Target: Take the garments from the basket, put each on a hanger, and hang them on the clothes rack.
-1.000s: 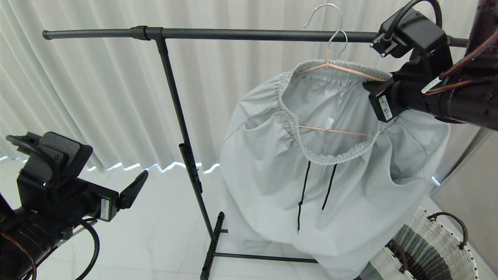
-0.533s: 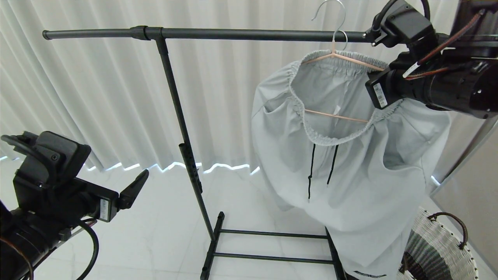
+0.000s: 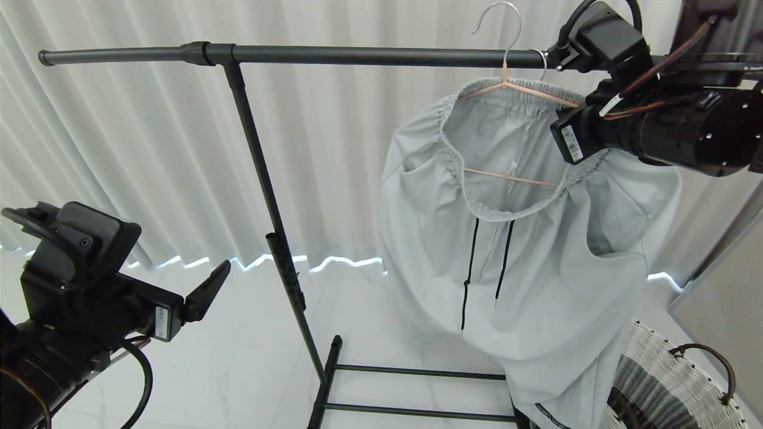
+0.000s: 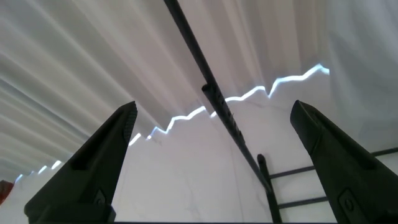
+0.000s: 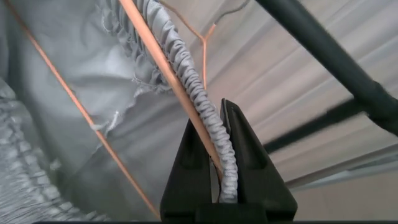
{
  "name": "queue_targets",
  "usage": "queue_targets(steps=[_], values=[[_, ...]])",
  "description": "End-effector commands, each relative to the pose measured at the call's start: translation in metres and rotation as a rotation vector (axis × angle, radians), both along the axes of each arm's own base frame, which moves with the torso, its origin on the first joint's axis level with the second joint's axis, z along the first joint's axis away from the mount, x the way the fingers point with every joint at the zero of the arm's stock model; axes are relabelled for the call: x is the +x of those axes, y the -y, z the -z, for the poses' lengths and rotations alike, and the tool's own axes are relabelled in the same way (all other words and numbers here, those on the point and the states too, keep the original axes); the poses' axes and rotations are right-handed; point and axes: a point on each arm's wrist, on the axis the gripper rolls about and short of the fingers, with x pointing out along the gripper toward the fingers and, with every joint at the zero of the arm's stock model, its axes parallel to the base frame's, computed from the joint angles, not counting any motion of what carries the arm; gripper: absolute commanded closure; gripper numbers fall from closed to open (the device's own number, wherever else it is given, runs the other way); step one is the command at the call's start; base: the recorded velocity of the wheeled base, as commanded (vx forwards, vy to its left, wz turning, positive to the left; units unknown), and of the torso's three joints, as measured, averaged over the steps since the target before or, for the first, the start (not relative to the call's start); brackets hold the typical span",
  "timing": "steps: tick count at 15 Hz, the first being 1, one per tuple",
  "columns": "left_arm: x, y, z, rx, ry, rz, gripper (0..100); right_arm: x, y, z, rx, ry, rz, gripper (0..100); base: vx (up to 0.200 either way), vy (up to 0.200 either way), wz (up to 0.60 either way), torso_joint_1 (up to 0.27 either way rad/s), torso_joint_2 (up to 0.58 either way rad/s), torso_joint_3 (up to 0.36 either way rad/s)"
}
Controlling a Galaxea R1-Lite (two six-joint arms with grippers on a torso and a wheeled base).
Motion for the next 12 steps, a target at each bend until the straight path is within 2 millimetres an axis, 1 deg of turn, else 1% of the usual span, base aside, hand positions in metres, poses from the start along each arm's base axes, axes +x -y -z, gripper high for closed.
queue_targets(steps=[1, 3, 8, 10, 12], values=[[0.000, 0.001, 0.000, -0.001, -0.002, 0.007, 0, 0.000, -0.001, 0.001, -0.001, -0.001, 0.001, 100, 0.200, 0.000, 0.00, 0.007, 0.00, 0.002], [0.000, 0.002, 0.000, -0.001, -0.002, 0.010, 0, 0.002, -0.001, 0.002, -0.001, -0.001, 0.002, 100, 0.200, 0.000, 0.00, 0.002, 0.00, 0.000], [0.000, 0.002, 0.001, 0.000, -0.006, 0.010, 0, 0.007, -0.004, 0.004, -0.004, -0.004, 0.024, 100, 0.000, 0.000, 0.00, 0.000, 0.00, 0.000], [0.001, 0.002, 0.002, 0.001, -0.008, 0.010, 0, 0.014, -0.008, 0.003, -0.002, 0.004, 0.082, 100, 0.000, 0.000, 0.00, 0.000, 0.00, 0.000], [0.001, 0.002, 0.001, 0.000, -0.006, 0.010, 0, 0.019, -0.012, 0.003, 0.002, 0.009, 0.088, 100, 0.000, 0.000, 0.00, 0.000, 0.00, 0.000]])
